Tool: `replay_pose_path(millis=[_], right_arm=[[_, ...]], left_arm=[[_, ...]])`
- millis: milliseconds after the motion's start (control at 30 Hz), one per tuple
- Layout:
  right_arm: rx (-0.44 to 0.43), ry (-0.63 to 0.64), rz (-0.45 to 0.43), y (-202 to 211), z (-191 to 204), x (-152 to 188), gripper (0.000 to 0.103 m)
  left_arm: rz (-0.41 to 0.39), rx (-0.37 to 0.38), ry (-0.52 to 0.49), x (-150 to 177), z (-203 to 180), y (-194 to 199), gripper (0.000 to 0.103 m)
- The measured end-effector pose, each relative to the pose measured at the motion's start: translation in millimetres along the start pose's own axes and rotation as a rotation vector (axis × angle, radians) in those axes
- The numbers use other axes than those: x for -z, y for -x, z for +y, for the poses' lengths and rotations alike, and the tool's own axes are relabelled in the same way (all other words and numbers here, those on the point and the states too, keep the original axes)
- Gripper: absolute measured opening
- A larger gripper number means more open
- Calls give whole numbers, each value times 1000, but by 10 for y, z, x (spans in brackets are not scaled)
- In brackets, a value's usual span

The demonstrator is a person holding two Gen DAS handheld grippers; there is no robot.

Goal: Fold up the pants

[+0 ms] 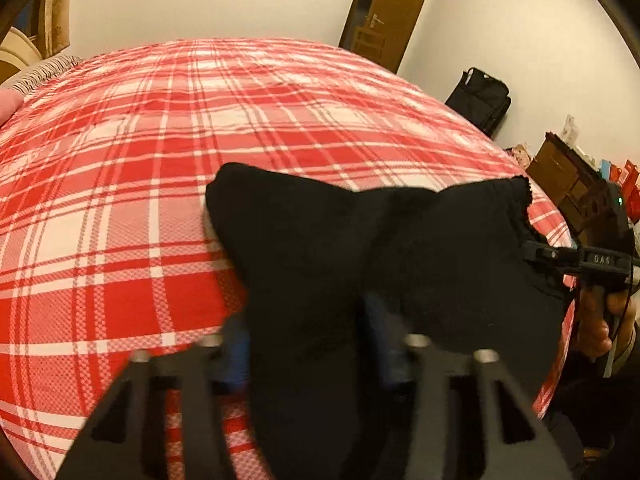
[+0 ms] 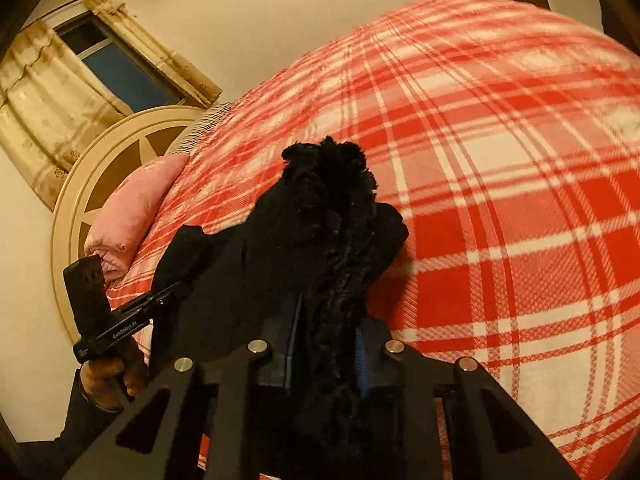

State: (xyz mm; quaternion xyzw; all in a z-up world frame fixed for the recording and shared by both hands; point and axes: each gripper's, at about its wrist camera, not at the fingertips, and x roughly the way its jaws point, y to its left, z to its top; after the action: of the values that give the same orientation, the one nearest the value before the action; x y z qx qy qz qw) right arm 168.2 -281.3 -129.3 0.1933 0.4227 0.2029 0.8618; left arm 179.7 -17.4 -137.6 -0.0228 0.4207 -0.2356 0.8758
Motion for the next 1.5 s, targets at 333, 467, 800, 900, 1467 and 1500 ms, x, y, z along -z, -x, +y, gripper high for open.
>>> replay_pose_path(millis=[333, 467, 800, 900, 1467, 1500], right_arm=[[-54, 110, 17, -61, 465, -348, 21], [-101, 157, 56, -372, 713, -532, 21], [-199, 263, 135, -1184, 1509, -782, 20], [-218, 290, 151, -1345, 1713, -835, 20], [-255, 351, 234, -2068, 2371, -930, 19], [-256, 353, 238, -2096, 2388, -927, 19]], left_arm=[[-108, 35, 48, -61, 17, 424, 12], [-162, 6, 68, -77, 148, 694, 12], [-236, -182, 119, -1, 660, 1213, 11], [-256, -221, 150, 24, 840, 1321, 11], [-284, -323, 263, 286, 1537, 1582, 11], [-281, -324, 267, 296, 1566, 1580, 11]])
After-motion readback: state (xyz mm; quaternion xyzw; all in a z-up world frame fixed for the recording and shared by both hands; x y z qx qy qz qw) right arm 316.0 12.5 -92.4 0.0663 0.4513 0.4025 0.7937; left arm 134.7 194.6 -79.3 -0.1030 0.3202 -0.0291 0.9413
